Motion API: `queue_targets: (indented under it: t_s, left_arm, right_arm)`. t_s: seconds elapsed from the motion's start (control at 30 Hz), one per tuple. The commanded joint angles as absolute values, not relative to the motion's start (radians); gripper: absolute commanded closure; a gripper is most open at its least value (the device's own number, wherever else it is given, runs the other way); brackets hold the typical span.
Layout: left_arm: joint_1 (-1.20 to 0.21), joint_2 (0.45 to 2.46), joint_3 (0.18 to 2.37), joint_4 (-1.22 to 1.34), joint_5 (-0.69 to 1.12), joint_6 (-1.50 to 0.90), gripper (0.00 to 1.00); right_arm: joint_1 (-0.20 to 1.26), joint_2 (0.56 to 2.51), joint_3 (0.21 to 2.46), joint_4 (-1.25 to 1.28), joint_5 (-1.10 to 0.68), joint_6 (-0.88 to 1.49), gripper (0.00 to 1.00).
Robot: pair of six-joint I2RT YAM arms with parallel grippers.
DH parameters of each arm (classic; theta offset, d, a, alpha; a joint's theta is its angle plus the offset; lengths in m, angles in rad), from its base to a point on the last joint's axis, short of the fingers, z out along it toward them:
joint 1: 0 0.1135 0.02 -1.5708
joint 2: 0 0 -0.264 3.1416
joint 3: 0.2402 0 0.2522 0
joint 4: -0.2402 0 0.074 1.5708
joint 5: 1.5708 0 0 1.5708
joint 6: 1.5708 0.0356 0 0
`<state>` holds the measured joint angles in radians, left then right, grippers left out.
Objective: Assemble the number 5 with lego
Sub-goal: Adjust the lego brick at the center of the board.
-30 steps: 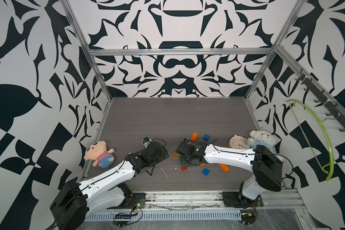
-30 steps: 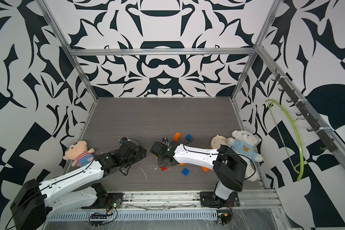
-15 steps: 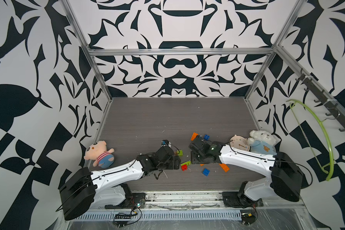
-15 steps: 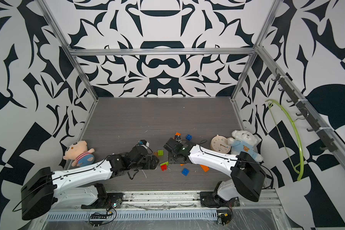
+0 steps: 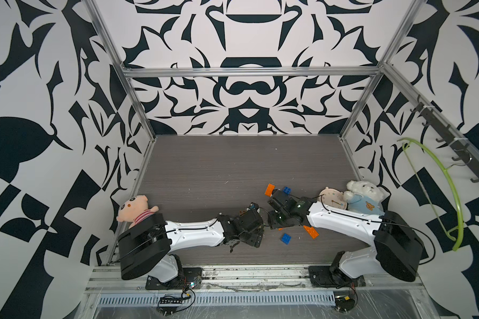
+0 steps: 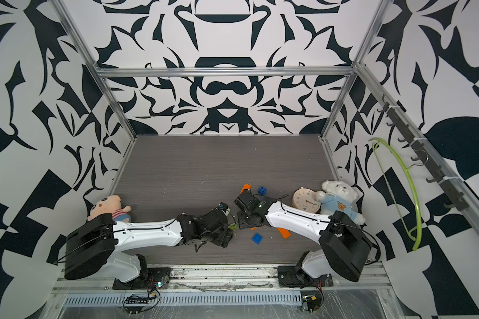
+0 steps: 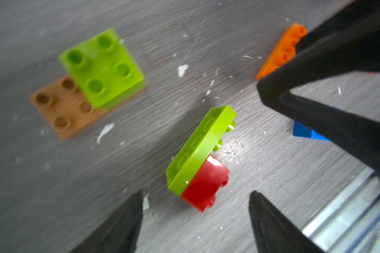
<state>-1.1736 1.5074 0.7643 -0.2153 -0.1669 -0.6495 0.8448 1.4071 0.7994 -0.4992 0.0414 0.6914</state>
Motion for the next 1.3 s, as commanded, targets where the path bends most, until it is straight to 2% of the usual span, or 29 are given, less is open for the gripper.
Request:
queue_targets:
  t_s: [0.0,0.4,0.5,0.63,0.73,0.93,1.27]
  left_arm:
    - [-1.176,1.533,0.801,-0.267,-0.190,-0.591,0.30]
    - [-1.177,1.566,0.792,-0.197,-0.147,-0.546,0.38]
    - [-1.175,1.574,0.798,-0.191,-0.148,-0.542,0.44]
    - [-1.169,1.562,0.787,-0.163,-0.119,-0.541,0.57]
    - [-1.144,1.537,0.759,-0.134,-0.072,-0.540,0.62]
    - [-1.054,1.487,0.688,-0.053,0.099,-0.554,0.65]
    - [-0.861,1.452,0.613,-0.078,0.604,-0.559,0.62]
  right_arm:
    - [0.839,1.363,0.789,-0.467,0.059,0.672,0.46]
    - [0.833,1.362,0.786,-0.458,0.057,0.645,0.46]
    - [0.827,1.365,0.781,-0.453,0.046,0.649,0.47]
    - [0.815,1.364,0.767,-0.421,-0.012,0.613,0.47]
    - [0.809,1.371,0.765,-0.410,-0.035,0.591,0.47]
    - [0.796,1.382,0.770,-0.407,-0.054,0.583,0.47]
    - [0.795,1.394,0.805,-0.411,-0.140,0.552,0.47]
